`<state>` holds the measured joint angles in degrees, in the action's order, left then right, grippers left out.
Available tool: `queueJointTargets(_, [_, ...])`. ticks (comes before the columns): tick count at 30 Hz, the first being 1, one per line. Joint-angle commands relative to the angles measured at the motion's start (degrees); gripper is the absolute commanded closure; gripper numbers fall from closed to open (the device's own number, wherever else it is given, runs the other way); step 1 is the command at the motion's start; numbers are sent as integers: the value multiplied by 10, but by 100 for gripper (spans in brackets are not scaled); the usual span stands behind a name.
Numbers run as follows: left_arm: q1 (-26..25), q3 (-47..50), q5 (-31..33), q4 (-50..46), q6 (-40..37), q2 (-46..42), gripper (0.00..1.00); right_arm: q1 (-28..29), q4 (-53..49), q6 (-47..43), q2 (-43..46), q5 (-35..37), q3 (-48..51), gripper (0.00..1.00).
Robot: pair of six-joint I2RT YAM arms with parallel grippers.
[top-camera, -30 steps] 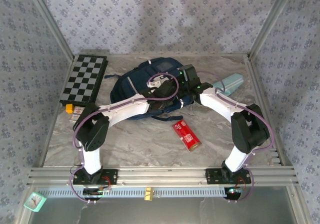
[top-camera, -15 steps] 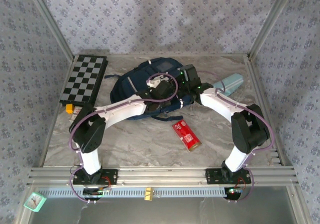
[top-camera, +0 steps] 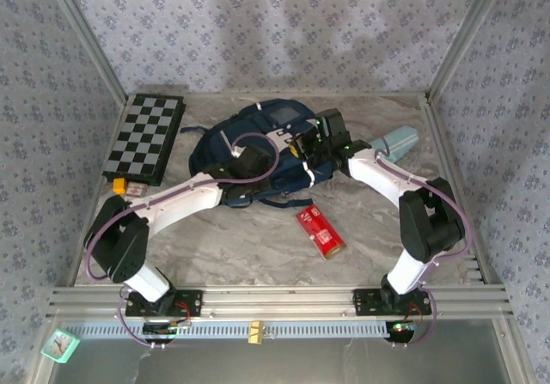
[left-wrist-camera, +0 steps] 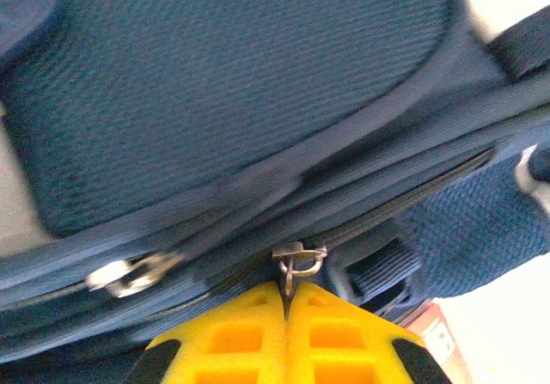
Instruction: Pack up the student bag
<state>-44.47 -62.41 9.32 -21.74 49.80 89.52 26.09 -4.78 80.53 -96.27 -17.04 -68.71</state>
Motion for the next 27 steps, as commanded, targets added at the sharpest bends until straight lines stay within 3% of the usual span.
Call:
queueJointTargets(1, [26,29,-15,-14,-40,-11,100,-16,23,-15,1,24,-32,100])
queueJointTargets(4, [31,24,-38,35,-63,6,96,-7,24,-14,-5,24,-34,100])
queueJointTargets(15, [39,-10,-23,104,-86,65,83,6,19,-17,-7,24,-31,100])
queueJointTargets(24, [41,-11,12,79,-97,53,100,-1,9,-32,-1,24,-30,100])
queueJointTargets(27, [46,5,24,54,-92,25,100,-14,6,-43,0,14,-32,100])
